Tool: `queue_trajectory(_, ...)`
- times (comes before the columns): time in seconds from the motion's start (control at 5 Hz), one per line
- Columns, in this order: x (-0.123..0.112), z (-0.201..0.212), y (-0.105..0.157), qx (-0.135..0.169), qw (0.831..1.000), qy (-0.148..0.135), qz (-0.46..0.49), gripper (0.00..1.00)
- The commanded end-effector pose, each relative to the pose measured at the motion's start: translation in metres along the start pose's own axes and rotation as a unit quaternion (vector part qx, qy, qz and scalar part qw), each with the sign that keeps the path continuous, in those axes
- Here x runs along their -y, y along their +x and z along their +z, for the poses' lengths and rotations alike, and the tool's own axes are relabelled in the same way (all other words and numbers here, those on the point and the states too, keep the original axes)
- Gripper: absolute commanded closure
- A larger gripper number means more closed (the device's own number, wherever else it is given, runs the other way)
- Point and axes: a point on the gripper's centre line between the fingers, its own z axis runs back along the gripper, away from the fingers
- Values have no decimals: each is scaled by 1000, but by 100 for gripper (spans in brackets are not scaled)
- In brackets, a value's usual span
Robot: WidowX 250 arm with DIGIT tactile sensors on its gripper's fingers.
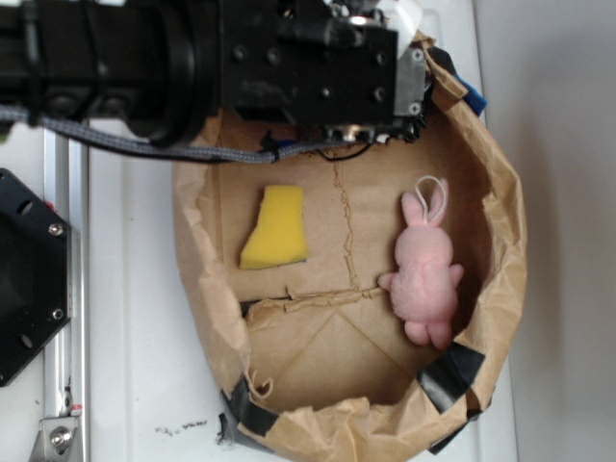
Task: Grab the white paper.
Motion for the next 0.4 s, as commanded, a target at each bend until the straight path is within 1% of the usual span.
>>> queue_trajectory(0.0,-5,-7,-3,14,1000,10,20,0)
queue_trajectory(0.2,-4,-24,0,6,1000,9,9,0)
